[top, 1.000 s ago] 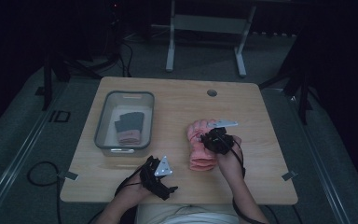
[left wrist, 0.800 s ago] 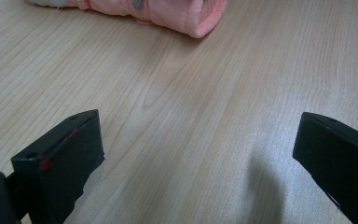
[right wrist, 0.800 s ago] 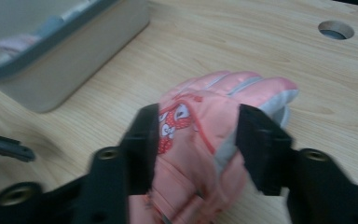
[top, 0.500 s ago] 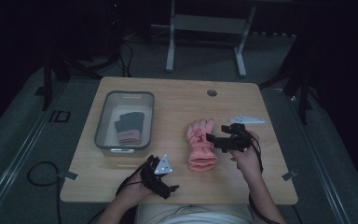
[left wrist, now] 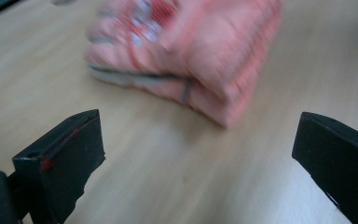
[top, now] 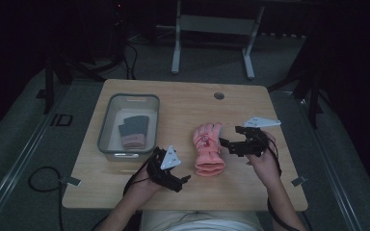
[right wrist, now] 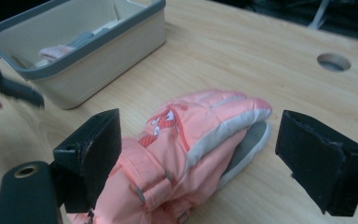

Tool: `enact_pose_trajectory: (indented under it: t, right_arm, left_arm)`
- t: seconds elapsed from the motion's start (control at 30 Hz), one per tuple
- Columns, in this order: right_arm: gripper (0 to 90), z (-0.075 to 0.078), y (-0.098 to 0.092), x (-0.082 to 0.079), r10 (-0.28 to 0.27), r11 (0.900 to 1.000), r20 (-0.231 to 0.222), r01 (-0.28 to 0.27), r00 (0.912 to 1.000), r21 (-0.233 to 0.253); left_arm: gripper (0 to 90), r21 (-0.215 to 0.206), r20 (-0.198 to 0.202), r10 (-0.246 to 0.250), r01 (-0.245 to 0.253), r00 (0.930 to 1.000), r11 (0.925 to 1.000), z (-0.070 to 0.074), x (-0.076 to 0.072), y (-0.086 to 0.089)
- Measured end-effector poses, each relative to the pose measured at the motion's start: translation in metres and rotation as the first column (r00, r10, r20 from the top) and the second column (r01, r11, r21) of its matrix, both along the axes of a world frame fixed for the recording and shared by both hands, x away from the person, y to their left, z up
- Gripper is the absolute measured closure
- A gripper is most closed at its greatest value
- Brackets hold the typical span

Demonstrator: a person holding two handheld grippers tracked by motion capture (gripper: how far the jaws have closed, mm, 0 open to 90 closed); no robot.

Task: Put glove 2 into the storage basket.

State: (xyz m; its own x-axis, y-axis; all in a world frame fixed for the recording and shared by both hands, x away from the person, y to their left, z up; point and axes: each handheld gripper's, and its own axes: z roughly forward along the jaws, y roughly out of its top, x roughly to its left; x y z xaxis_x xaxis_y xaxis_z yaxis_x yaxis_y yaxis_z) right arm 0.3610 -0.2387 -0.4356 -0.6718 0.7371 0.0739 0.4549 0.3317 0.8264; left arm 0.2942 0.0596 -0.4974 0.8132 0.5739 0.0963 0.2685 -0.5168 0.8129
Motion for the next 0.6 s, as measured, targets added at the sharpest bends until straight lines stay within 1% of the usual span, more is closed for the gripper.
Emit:
enact_pose_trajectory:
  t: [0.03,0.07,0.1,0.13,0.17,0.2,0.23,0.27,0.3,0.33,0.37,0.4,0.43,0.47,0.5,0.53,0.57,0.6]
  right_arm:
    - [13.7,0.0,-0.001,0.001,0.003,1.0,-0.016,-0.003,0.9999,-0.002]
    - [13.0,0.0,-0.001,0.001,0.004,1.0,-0.016,-0.004,0.9999,0.003]
    - [12.6,-0.001,-0.001,0.001,0.003,1.0,-0.012,-0.003,0.9999,0.012]
    - [11.4,-0.001,-0.001,0.001,0.01,0.999,-0.011,-0.01,0.9999,0.035]
    - [10.8,-0.001,-0.001,0.001,0.015,0.999,-0.008,-0.014,0.9999,0.048]
    - [10.8,-0.001,0.0,0.001,0.017,0.998,-0.005,-0.017,0.9998,0.058]
    - [10.8,-0.002,0.003,0.002,0.025,0.999,-0.012,-0.025,0.9996,0.046]
    - [11.6,-0.003,0.005,0.002,0.023,0.999,-0.006,-0.023,0.9997,0.038]
    - [19.4,-0.003,0.007,0.003,0.018,1.0,0.009,-0.018,0.9998,0.025]
    - [27.8,-0.003,0.009,0.004,0.036,0.999,0.003,-0.036,0.9994,0.013]
    - [38.9,-0.003,0.011,0.005,0.04,0.999,0.011,-0.04,0.9991,-0.009]
    - [51.0,-0.004,0.013,0.007,0.026,0.999,0.023,-0.025,0.9994,-0.033]
    - [56.8,-0.004,0.015,0.009,0.029,0.998,0.023,-0.028,0.9993,-0.06]
    - [61.7,-0.005,0.017,0.012,0.031,0.997,0.019,-0.03,0.9993,-0.068]
    - [70.1,-0.005,0.019,0.015,0.025,0.998,0.006,-0.025,0.9997,-0.065]
    - [70.5,-0.006,0.022,0.018,0.034,0.997,-0.001,-0.034,0.9994,-0.064]
    - [74.4,-0.007,0.026,0.021,0.035,0.997,-0.003,-0.035,0.9994,-0.07]
    - [78.6,-0.008,0.029,0.024,0.024,0.996,-0.005,-0.024,0.9997,-0.081]
  left_arm:
    - [1.7,-0.01,-0.005,0.007,-0.007,1.0,0.9999,0.005,0.003,0.0]
    - [1.9,-0.021,-0.013,0.009,-0.009,0.9999,0.9997,0.008,0.006,-0.001]
    - [3.2,-0.016,-0.039,0.011,-0.011,0.9992,0.9998,0.015,0.01,-0.003]
    - [3.9,-0.015,-0.057,0.009,-0.01,0.9983,0.9998,0.018,0.013,-0.005]
    - [4.3,-0.003,-0.07,0.005,-0.005,0.9976,1.0,0.022,0.017,-0.007]
    - [4.5,0.012,-0.063,0.014,-0.013,0.9979,0.9998,0.026,0.022,-0.011]
    - [4.5,0.016,-0.053,0.025,-0.024,0.9983,0.9996,0.028,0.024,-0.013]
    - [4.4,0.013,-0.056,0.039,-0.038,0.9977,0.9992,0.032,0.03,-0.015]
    - [4.5,-0.002,-0.071,0.042,-0.042,0.9966,0.9991,0.034,0.035,-0.016]
    - [4.5,-0.014,-0.08,0.045,-0.046,0.9957,0.9988,0.037,0.04,-0.017]
    - [4.7,-0.02,-0.082,0.053,-0.055,0.9952,0.9983,0.039,0.044,-0.019]
    - [5.6,-0.023,-0.087,0.059,-0.062,0.9944,0.9978,0.041,0.048,-0.021]
    - [5.8,-0.026,-0.091,0.066,-0.069,0.9937,0.9973,0.042,0.052,-0.023]
    - [6.8,-0.02,-0.097,0.077,-0.079,0.9923,0.9966,0.043,0.056,-0.024]
    - [10.9,0.004,-0.097,0.1,-0.1,0.9902,0.995,0.044,0.06,-0.027]
    - [14.1,0.037,-0.085,0.127,-0.124,0.9882,0.9916,0.045,0.063,-0.03]
    - [15.0,0.048,-0.086,0.148,-0.144,0.9853,0.9884,0.044,0.066,-0.032]
    - [18.6,0.043,-0.1,0.163,-0.159,0.9816,0.9863,0.044,0.07,-0.033]
